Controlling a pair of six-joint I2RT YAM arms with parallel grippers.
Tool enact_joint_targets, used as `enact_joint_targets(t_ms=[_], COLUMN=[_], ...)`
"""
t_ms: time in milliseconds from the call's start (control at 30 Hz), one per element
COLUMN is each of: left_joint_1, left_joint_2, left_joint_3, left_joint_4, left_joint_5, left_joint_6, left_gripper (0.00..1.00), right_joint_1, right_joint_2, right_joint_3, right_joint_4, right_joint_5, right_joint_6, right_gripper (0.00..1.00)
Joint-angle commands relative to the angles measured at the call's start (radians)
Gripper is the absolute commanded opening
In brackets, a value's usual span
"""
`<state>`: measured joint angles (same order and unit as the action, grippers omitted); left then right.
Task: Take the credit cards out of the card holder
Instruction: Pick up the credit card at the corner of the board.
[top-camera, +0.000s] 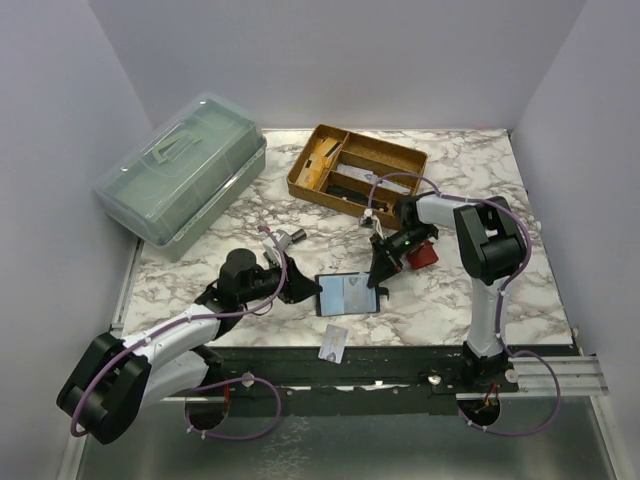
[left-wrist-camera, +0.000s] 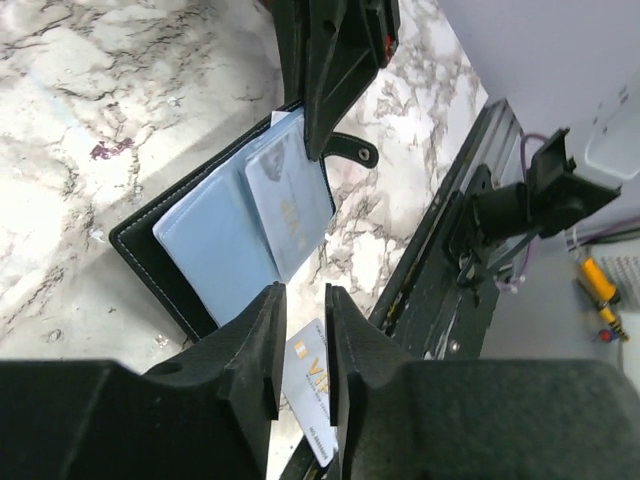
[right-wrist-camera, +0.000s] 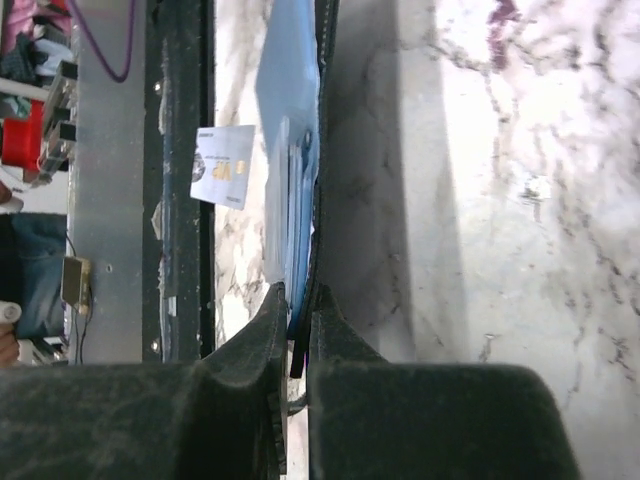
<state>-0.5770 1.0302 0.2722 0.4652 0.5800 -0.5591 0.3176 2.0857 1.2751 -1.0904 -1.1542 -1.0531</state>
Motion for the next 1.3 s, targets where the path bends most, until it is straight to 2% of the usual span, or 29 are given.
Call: enact_joint_targets(t_ms=[0,33,233,300,400,500,600,667,700,733,767,867,933,967,1067,1167,1267], left_joint_1=[0.006,0.006,0.006,0.006,0.009,0.012,0.014,0.014,0.014,0.013,0.014,0.009,0.004,0.002,-0.029,-0.062,-0.076], left_joint_2=[-0.023,-0.026,-0.043,-0.048,-0.045,-0.029,-0.005,0.008,0.011,0.011,0.009,-0.007,-0.015,-0.019,-0.029,-0.021,0.001], left_joint_3=[0.012,0.012,0.047,0.056,0.069,0.086,0.087,0.082,0.081,0.079,0.077,0.067,0.061,0.058,0.049,0.045,0.043], left_joint_4=[-0.016,-0.019,-0.173,-0.209,-0.27,-0.337,-0.352,-0.357,-0.364,-0.376,-0.386,-0.416,-0.443,-0.455,-0.464,-0.464,-0.464], left_joint_5=[-0.084,-0.085,-0.132,-0.151,-0.181,-0.184,-0.147,-0.105,-0.093,-0.083,-0.076,-0.073,-0.073,-0.071,-0.091,-0.126,-0.134], left_joint_6=[-0.167,-0.197,-0.297,-0.321,-0.374,-0.436,-0.521,-0.56,-0.574,-0.583,-0.589,-0.607,-0.614,-0.613,-0.619,-0.635,-0.637], left_gripper=[0.3,0.31,0.36,0.37,0.44,0.45,0.45,0.46,0.47,0.48,0.48,0.44,0.33,0.3,0.28,0.26,0.24], right_joint_1=[0.0,0.0,-0.002,-0.002,-0.002,-0.002,0.0,0.001,0.003,0.015,0.036,0.134,0.217,0.261,0.387,0.512,0.578], right_joint_2=[-0.005,-0.008,-0.096,-0.131,-0.176,-0.238,-0.33,-0.408,-0.439,-0.469,-0.495,-0.595,-0.671,-0.704,-0.786,-0.859,-0.921], right_joint_3=[0.008,0.015,0.06,0.082,0.108,0.087,-0.009,-0.094,-0.146,-0.191,-0.237,-0.371,-0.458,-0.498,-0.611,-0.737,-0.843], right_joint_4=[0.226,0.242,0.339,0.333,0.264,0.134,0.005,-0.095,-0.123,-0.133,-0.108,0.113,0.313,0.408,0.669,0.854,1.004], right_joint_5=[0.149,0.165,0.305,0.338,0.328,0.199,0.055,-0.026,-0.056,-0.073,-0.084,-0.078,-0.046,-0.029,0.043,0.128,0.204], right_joint_6=[0.272,0.303,0.453,0.441,0.345,0.104,-0.273,-0.691,-0.792,-0.973,-1.036,-0.97,-0.855,-0.787,-0.611,-0.549,-0.502], right_gripper=[0.08,0.12,0.56,0.62,0.64,0.66,0.69,0.84,0.92,0.98,0.99,0.99,0.99,0.99,0.99,0.97,0.95])
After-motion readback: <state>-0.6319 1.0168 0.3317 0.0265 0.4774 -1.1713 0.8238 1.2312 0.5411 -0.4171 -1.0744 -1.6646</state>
